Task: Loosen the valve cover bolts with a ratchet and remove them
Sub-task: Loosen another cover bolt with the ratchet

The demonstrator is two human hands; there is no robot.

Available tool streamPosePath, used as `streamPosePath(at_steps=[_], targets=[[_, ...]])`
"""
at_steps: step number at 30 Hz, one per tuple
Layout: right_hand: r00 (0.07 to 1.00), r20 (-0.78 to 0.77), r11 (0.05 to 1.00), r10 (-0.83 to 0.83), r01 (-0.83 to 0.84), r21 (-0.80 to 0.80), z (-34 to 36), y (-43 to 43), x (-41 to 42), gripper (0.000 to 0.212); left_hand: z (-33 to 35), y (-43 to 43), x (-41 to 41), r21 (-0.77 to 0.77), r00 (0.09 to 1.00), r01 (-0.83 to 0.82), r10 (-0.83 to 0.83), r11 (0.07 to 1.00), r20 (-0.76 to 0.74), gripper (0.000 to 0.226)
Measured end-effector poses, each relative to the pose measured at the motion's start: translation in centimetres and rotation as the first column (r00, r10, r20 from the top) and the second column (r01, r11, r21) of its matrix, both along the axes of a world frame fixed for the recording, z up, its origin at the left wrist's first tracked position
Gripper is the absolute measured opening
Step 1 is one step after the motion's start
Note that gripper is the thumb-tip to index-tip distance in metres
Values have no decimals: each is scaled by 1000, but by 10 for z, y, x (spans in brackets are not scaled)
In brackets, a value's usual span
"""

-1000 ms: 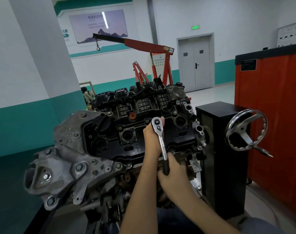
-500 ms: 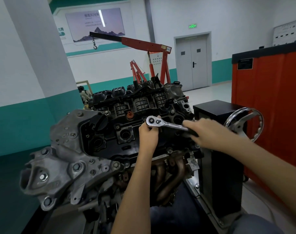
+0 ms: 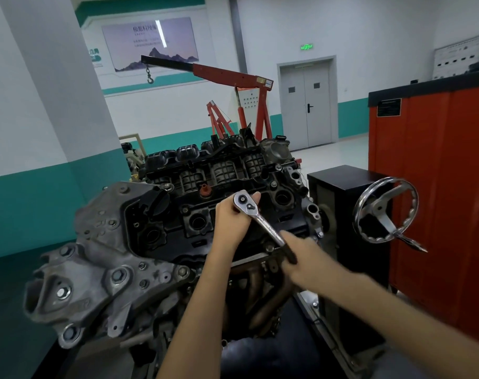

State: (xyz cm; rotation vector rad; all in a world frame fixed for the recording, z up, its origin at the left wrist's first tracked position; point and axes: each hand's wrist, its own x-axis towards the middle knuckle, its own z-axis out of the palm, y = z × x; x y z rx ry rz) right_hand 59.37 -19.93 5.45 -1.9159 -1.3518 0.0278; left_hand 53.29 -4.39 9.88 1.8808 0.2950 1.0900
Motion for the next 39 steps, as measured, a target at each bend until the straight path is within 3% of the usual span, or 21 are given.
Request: streamPosePath(at_steps=[3, 5, 8, 9, 11, 14, 16, 18, 20, 24, 27, 30, 32, 35, 39], targets=[[964, 266, 983, 27, 23, -181, 39, -14, 46, 23, 2, 0, 0, 15, 997, 79, -79, 997, -11, 44], [871, 491, 967, -2, 127, -223, 59, -14, 62, 31, -1, -2, 0, -16, 997, 72, -71, 997, 14, 45], [821, 566, 960, -77, 214, -180, 57, -13, 61, 31, -8, -7, 2, -82, 995, 51, -43, 995, 88, 31], [863, 495, 965, -102, 206, -160, 45, -13, 54, 26, -8, -7, 4, -101, 994, 45, -35, 994, 107, 29], [977, 187, 990, -102, 117, -72, 15, -12, 25, 19, -10, -9, 8, -130, 990, 42, -24, 991, 142, 33], [980, -181, 985, -87, 112, 130, -24, 9, -28, 20, -10, -14, 13, -132, 986, 36, -14, 991, 165, 47], [952, -287, 960, -107, 174, 220, -37, 32, -54, 23, -10, -13, 15, -137, 984, 33, -8, 990, 180, 51], [944, -306, 946, -125, 207, 250, -41, 43, -64, 38, -8, -11, 13, -137, 986, 41, -18, 990, 167, 52], [960, -244, 966, -136, 183, 183, -39, 36, -51, 46, -8, -8, 11, -115, 992, 45, -30, 992, 125, 52], [994, 39, 994, -100, 101, -45, -5, -2, 13, 30, -7, -5, 9, -59, 998, 51, -48, 997, 48, 51], [916, 400, 968, -27, 124, -219, 49, -20, 59, 23, -4, -5, 10, -55, 998, 25, -22, 998, 66, 49], [843, 537, 968, 25, 113, -222, 73, -17, 67, 20, -7, -6, 10, -112, 990, -7, 22, 994, 136, 46], [895, 445, 977, -29, 119, -175, 56, -16, 55, 19, -10, -8, 11, -124, 981, -44, 67, 991, 182, 47], [995, 51, 996, -85, 85, 13, 4, -9, 9, 26, -11, -14, 14, -147, 976, -70, 98, 987, 194, 53], [944, -310, 947, -112, 196, 256, -35, 35, -62, 24, -9, -14, 18, -193, 975, -94, 130, 977, 183, 54]])
